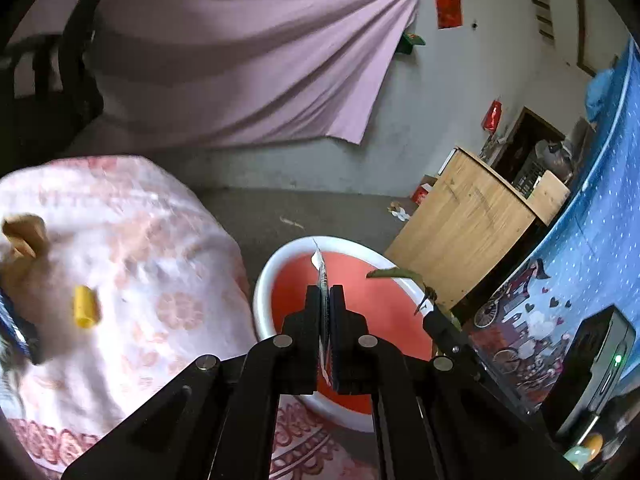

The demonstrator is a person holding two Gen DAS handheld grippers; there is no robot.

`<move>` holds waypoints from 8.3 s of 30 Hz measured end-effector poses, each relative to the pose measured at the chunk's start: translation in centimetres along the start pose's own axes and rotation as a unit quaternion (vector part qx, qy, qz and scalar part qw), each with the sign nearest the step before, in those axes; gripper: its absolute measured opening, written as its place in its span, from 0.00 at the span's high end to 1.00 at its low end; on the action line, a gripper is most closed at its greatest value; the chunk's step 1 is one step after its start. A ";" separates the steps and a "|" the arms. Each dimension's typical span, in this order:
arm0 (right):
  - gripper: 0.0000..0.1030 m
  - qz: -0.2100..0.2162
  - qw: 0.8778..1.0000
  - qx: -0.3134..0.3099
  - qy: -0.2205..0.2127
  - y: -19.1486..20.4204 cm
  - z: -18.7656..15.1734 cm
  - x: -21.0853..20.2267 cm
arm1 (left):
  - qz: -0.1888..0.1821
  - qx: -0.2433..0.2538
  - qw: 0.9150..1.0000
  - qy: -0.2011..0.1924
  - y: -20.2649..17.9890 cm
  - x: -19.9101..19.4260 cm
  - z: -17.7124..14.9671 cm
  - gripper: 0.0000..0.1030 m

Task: Collect trash
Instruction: 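Carry the leaf with the right tool over the red bin and open, then move the right tool back over the table, then grasp the yellow cap with the right tool and lift it, then carry the yellow cap with the right tool to the red bin and release, then return the right tool over the trash on the table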

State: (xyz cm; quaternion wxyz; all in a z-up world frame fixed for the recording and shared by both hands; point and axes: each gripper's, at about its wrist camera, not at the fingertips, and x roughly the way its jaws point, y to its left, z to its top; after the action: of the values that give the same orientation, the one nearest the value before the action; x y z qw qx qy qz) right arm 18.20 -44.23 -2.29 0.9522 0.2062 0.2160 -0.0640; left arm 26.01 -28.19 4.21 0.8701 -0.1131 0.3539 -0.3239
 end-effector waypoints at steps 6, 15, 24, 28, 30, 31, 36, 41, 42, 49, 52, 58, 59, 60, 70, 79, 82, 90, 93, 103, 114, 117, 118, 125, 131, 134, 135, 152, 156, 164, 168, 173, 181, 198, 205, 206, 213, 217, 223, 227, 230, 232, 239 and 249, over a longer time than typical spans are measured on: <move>0.69 -0.004 1.000 0.013 0.002 -0.7 0.3 0.1 | -0.002 -0.019 1.000 0.024 0.6 0.7 0.7 0.94; 0.68 -0.010 1.000 0.008 -0.010 -0.4 0.4 -0.2 | -0.010 -0.034 0.999 0.024 1.6 0.5 0.7 0.78; 0.59 -0.033 0.998 0.012 -0.049 -0.8 0.5 -1.3 | -0.023 -0.022 0.999 0.012 0.7 -0.2 1.1 0.73; 0.58 -0.041 0.997 0.016 -0.057 -1.1 0.6 -1.5 | -0.007 -0.011 1.000 -0.002 0.7 -1.1 0.7 0.69; 0.56 -0.040 0.997 0.011 -0.062 -0.8 0.6 -1.6 | 0.006 -0.001 1.000 -0.021 0.7 -2.0 0.4 0.66; 0.54 -0.039 0.997 0.008 -0.065 -0.6 0.7 -1.6 | 0.014 0.005 0.999 -0.032 0.7 -2.6 0.2 0.64; 0.52 -0.024 0.995 -0.011 -0.093 0.6 0.9 -2.6 | 0.058 0.029 0.994 -0.090 1.2 -5.7 -1.2 0.51; 0.23 0.000 0.991 -0.025 -0.129 2.2 0.9 -3.8 | 0.106 0.045 0.983 -0.146 2.3 -9.7 -2.9 0.31; 0.22 0.006 0.990 -0.030 -0.137 2.7 1.0 -4.0 | 0.114 0.046 0.980 -0.155 2.5 -10.4 -3.2 0.14; 0.00 0.065 0.979 -0.063 -0.181 6.4 0.5 -5.3 | 0.172 0.025 0.959 -0.224 5.5 -16.0 -5.7 0.04; 0.00 0.092 0.973 -0.084 -0.193 8.3 0.2 -5.8 | 0.196 0.026 0.950 -0.243 6.7 -17.8 -6.2 0.04; 0.00 0.132 0.960 -0.137 -0.204 12.6 -1.1 -6.2 | 0.233 0.024 0.932 -0.275 9.7 -21.9 -7.3 0.04; 0.00 0.136 0.958 -0.145 -0.206 13.2 -1.3 -6.3 | 0.235 0.024 0.931 -0.277 10.3 -22.7 -7.5 0.04; 0.00 0.142 0.955 -0.157 -0.208 14.1 -1.7 -6.3 | 0.238 0.024 0.929 -0.281 10.9 -23.3 -7.9 0.04; 0.00 0.145 0.949 -0.225 -0.167 18.1 -4.0 -4.4 | 0.275 0.012 0.915 -0.294 15.2 -25.7 -10.4 0.04; 0.00 0.129 0.954 -0.239 -0.127 19.2 -4.7 -2.2 | 0.282 0.035 0.924 -0.257 16.4 -24.8 -10.6 0.04; 0.06 0.124 0.956 -0.246 -0.095 19.5 -4.9 -1.0 | 0.289 0.041 0.931 -0.222 16.8 -23.3 -10.5 0.05; 0.32 0.122 0.958 -0.259 0.021 20.4 -5.2 3.2 | 0.224 -0.016 0.969 -0.105 19.4 -19.3 -10.0 0.22; 0.35 0.122 0.957 -0.259 0.050 20.5 -5.5 4.2 | 0.208 -0.045 0.975 -0.067 20.3 -17.9 -9.9 0.39; 0.64 0.111 0.943 -0.245 0.193 20.8 -6.7 10.0 | 0.200 -0.073 0.977 0.003 21.2 -15.0 -9.9 0.68; 0.86 0.117 0.939 -0.218 0.237 20.3 -7.1 11.9 | 0.208 -0.079 0.975 0.007 21.9 -15.1 -9.9 0.77; 0.86 0.122 0.939 -0.220 0.233 20.5 -7.0 11.8 | 0.202 -0.079 0.976 -0.005 22.2 -15.2 -9.9 0.77; 0.86 0.124 0.940 -0.221 0.230 20.5 -7.0 11.6 | 0.200 -0.079 0.977 -0.010 21.8 -15.6 -10.2 0.77; 0.86 0.167 0.949 -0.231 0.137 20.4 -6.4 6.5 | 0.198 -0.056 0.975 -0.083 20.1 -18.3 -10.8 0.77; 0.86 0.197 0.947 -0.255 0.015 20.4 -6.2 0.5 | 0.209 0.005 0.965 -0.159 16.9 -20.3 -11.4 0.77; 0.86 0.213 0.943 -0.252 -0.039 19.9 -5.6 -1.6 | 0.213 0.034 0.957 -0.193 15.3 -20.8 -11.3 0.77; 0.86 0.221 0.942 -0.247 -0.054 19.6 -5.5 -2.3 | 0.213 0.045 0.954 -0.206 14.7 -20.9 -11.3 0.77; 0.86 0.164 0.945 -0.218 -0.178 14.4 -2.4 -6.1 | 0.169 0.214 0.924 -0.268 3.8 -17.1 -7.4 0.77; 0.86 0.139 0.956 -0.181 -0.183 12.0 -0.8 -5.7 | 0.148 0.223 0.930 -0.253 2.1 -15.1 -6.5 0.77; 0.86 0.084 0.976 -0.125 -0.155 7.3 1.3 -4.1 | 0.105 0.223 0.946 -0.209 -1.0 -10.4 -4.4 0.77; 0.86 0.061 0.986 -0.087 -0.130 5.1 2.0 -3.1 | 0.084 0.208 0.957 -0.182 -1.3 -8.5 -3.8 0.77; 0.86 0.042 0.992 -0.065 -0.101 3.4 2.1 -2.0 | 0.059 0.179 0.973 -0.130 -1.8 -5.1 -2.5 0.77; 0.85 0.023 0.997 -0.043 -0.058 1.1 1.9 -1.0 | 0.031 0.157 0.985 -0.065 -2.9 -1.2 -1.5 0.77; 0.84 -0.002 1.000 -0.011 -0.012 -0.9 2.1 0.1 | 0.028 0.085 0.996 -0.015 -1.6 0.9 -0.4 0.64; 0.70 0.004 0.999 -0.034 -0.033 0.4 2.3 -0.7 | 0.053 0.058 0.995 -0.058 0.3 -2.0 -1.1 0.53; 0.70 0.006 0.999 -0.038 -0.037 0.8 2.3 -0.8 | 0.057 0.053 0.995 -0.069 0.7 -2.8 -1.1 0.52; 0.51 0.030 0.993 -0.073 -0.086 4.0 2.2 -2.2 | 0.110 0.027 0.984 -0.138 3.4 -8.4 -1.6 0.44; 0.33 0.042 0.989 -0.087 -0.108 5.8 2.0 -2.6 | 0.148 0.024 0.973 -0.178 4.9 -11.7 -2.3 0.39; 0.16 0.077 0.981 -0.107 -0.143 9.0 1.3 -3.2 | 0.190 0.013 0.955 -0.228 7.5 -16.2 -3.5 0.10; 0.00 0.106 0.974 -0.118 -0.163 10.9 0.7 -3.6 | 0.219 -0.001 0.942 -0.255 9.4 -18.7 -4.5 0.03; 0.00 0.132 0.967 -0.131 -0.174 12.6 0.1 -3.8 | 0.242 -0.001 0.932 -0.268 10.6 -20.1 -5.4 0.03; 0.00 0.141 0.962 -0.143 -0.182 13.6 -0.4 -4.0 | 0.256 0.003 0.926 -0.277 11.4 -21.0 -6.2 0.03; 0.00 0.169 0.945 -0.192 -0.201 17.0 -2.1 -4.3 | 0.279 0.016 0.912 -0.300 13.6 -22.7 -8.0 0.03; 0.00 0.171 0.940 -0.264 -0.135 21.2 -4.3 -1.0 | 0.295 0.011 0.919 -0.263 16.5 -23.0 -8.2 0.03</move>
State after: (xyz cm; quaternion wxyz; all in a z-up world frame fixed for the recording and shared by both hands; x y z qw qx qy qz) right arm 20.15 -23.14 2.33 0.9892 -0.0292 0.0562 0.1320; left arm 15.90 -0.54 3.73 0.9891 -0.0752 0.1260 -0.0150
